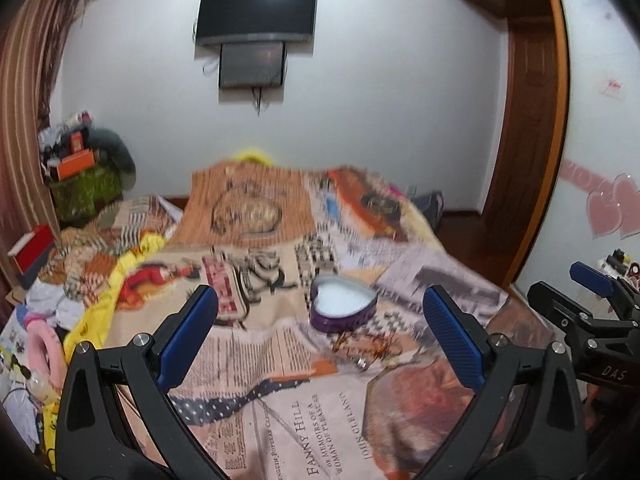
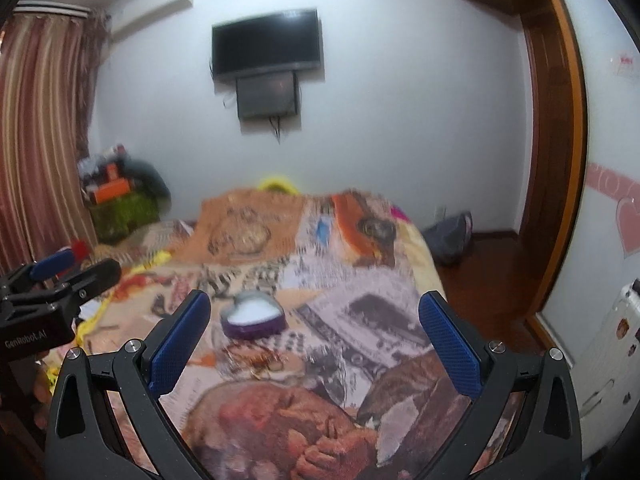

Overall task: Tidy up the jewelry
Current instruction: 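Lower the left tool onto the silver pendant and close on it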

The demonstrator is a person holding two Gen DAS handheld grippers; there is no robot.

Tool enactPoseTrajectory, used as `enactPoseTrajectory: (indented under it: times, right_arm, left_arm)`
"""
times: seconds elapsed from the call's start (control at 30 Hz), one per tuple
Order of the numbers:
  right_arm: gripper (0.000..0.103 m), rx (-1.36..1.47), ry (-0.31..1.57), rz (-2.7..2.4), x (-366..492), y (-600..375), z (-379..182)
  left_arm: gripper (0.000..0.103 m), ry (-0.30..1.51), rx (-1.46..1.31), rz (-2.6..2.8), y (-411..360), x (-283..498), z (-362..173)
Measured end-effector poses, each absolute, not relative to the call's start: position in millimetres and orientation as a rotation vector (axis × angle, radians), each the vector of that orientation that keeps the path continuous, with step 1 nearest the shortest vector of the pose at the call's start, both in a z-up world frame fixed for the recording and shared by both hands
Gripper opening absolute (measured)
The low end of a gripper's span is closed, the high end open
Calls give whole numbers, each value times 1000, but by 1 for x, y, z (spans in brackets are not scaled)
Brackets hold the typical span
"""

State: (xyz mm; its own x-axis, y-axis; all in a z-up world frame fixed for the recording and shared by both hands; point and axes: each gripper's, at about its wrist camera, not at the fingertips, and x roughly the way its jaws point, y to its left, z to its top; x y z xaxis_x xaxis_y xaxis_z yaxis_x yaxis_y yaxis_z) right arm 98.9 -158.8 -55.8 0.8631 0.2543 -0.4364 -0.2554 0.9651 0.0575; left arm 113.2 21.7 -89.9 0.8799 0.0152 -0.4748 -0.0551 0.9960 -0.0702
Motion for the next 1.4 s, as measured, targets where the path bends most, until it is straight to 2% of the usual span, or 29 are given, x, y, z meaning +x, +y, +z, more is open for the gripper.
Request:
enactPoseTrajectory:
  times: [0.1,0.17,0.3,0.37,0.5,0.57,0.73,0.8,0.87,0.93,1.1,1.3,1.4]
  right_arm:
    - [103,-5,526,261,115,-158,-75]
    - [103,-9,578,260,127,-157,-89]
    - [103,-5,665,273,145,-157,-112]
    - [103,-4,692,279,151,-156,-121]
    - [99,-11,745,308,165,-153,-140]
    - [95,-16,776,338,172,-151,-146]
    - [73,-40,835,401,193,-143,-160]
    - [67,-40,854,424,200,-142,-165]
    - [61,-46,867,432,207,-140,-169]
    - [47,-64,880,434,213,-137,-173]
    - [32,-86,904,441,221,-136,-180]
    - [26,-97,920,453,225,-134,-185]
    - [25,-104,925,459,226,-132,-186]
  left_arm:
    - [102,555,-92,43,25,129,-111]
    - [96,591,-76,50,23,138,-125]
    - [93,672,-58,27,19,156,-151]
    - [84,715,-66,10,18,164,-163]
    - [80,805,-102,-32,17,179,-187]
    - [80,824,-110,-56,13,184,-194]
    - [79,864,-119,-115,3,197,-203]
    - [76,872,-119,-128,0,200,-205]
    - [66,886,-109,-137,-2,204,-208]
    - [59,910,-115,-149,-3,208,-212]
    - [46,935,-136,-158,-1,212,-220]
    - [37,933,-143,-172,0,212,-221]
    - [24,934,-131,-180,-4,212,-222]
